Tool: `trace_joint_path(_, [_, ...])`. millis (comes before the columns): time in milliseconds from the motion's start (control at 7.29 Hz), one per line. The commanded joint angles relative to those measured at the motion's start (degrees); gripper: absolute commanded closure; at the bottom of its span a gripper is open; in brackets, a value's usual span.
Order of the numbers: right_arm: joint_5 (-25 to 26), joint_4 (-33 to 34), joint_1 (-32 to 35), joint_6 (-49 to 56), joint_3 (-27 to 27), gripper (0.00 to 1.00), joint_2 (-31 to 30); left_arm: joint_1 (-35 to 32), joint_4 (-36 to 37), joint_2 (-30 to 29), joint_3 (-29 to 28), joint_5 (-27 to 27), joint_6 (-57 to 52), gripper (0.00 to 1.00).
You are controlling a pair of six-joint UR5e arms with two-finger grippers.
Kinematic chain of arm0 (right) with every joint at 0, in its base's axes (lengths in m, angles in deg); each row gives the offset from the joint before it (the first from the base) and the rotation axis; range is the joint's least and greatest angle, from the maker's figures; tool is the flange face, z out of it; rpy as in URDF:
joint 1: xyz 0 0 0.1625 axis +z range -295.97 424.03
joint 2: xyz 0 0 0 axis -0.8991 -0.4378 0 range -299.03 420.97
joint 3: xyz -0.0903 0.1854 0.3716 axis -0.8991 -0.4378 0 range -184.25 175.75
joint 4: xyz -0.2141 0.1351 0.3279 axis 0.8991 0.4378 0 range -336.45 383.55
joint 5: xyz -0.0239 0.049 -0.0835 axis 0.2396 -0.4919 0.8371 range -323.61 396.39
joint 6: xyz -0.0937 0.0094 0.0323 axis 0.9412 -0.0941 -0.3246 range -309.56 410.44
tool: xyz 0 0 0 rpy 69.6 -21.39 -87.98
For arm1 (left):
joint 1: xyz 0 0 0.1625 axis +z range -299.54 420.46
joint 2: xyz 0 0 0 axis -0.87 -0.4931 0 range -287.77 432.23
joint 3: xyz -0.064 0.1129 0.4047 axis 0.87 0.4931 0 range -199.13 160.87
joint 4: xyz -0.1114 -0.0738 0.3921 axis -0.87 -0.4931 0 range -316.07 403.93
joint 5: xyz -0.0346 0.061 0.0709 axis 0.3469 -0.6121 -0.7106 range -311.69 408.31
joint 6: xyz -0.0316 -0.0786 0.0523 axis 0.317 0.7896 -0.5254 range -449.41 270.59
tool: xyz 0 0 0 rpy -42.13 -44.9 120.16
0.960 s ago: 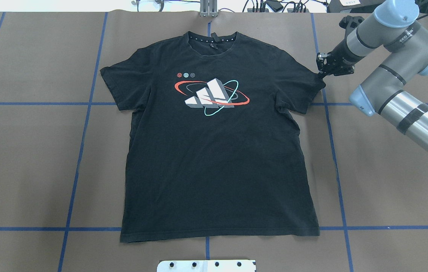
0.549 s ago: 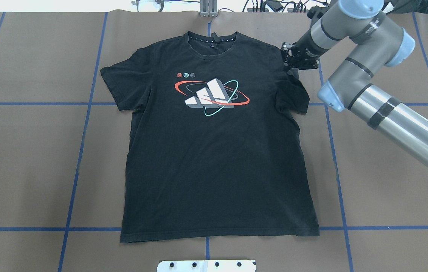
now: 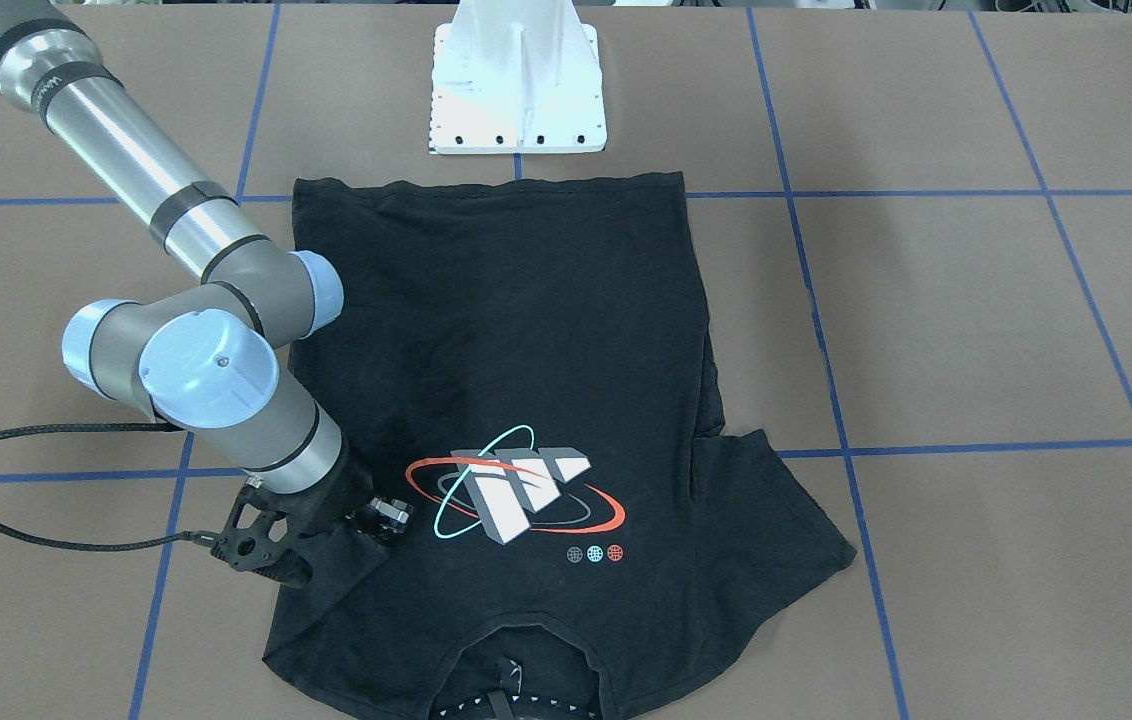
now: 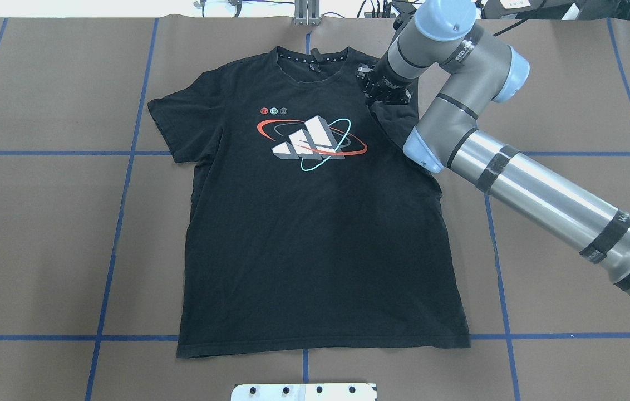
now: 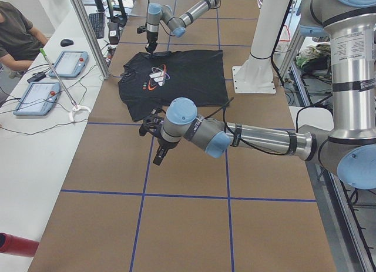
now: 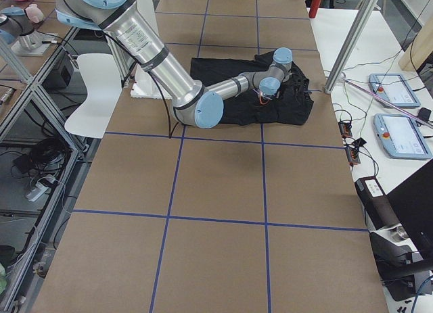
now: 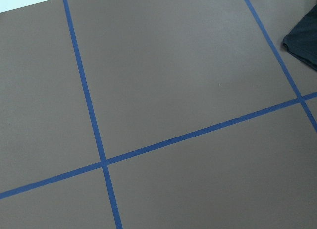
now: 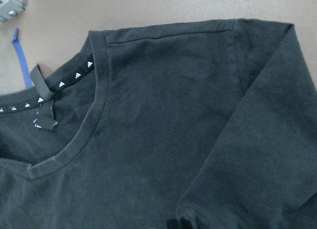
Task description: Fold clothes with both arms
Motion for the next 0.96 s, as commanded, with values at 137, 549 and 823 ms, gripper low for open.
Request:
trace_joint_path(137, [1.28, -0.10, -1.09, -0.15, -0.44, 1.00, 0.39, 0.09, -2.20, -0.44, -0.15, 0.12, 0.06, 0.01])
trace_joint_path(549, [1.90, -0.19, -1.44, -0.32, 2.26, 0.00, 0.22, 5.95, -4.50, -7.79, -2.69, 0.12, 15.34, 0.00])
trace_joint_path(823, [-5.44, 0.34, -0.22, -0.50, 7.78, 0.00, -2.92, 12.18, -4.85, -16.90, -8.19, -0.14, 21.12, 0.01])
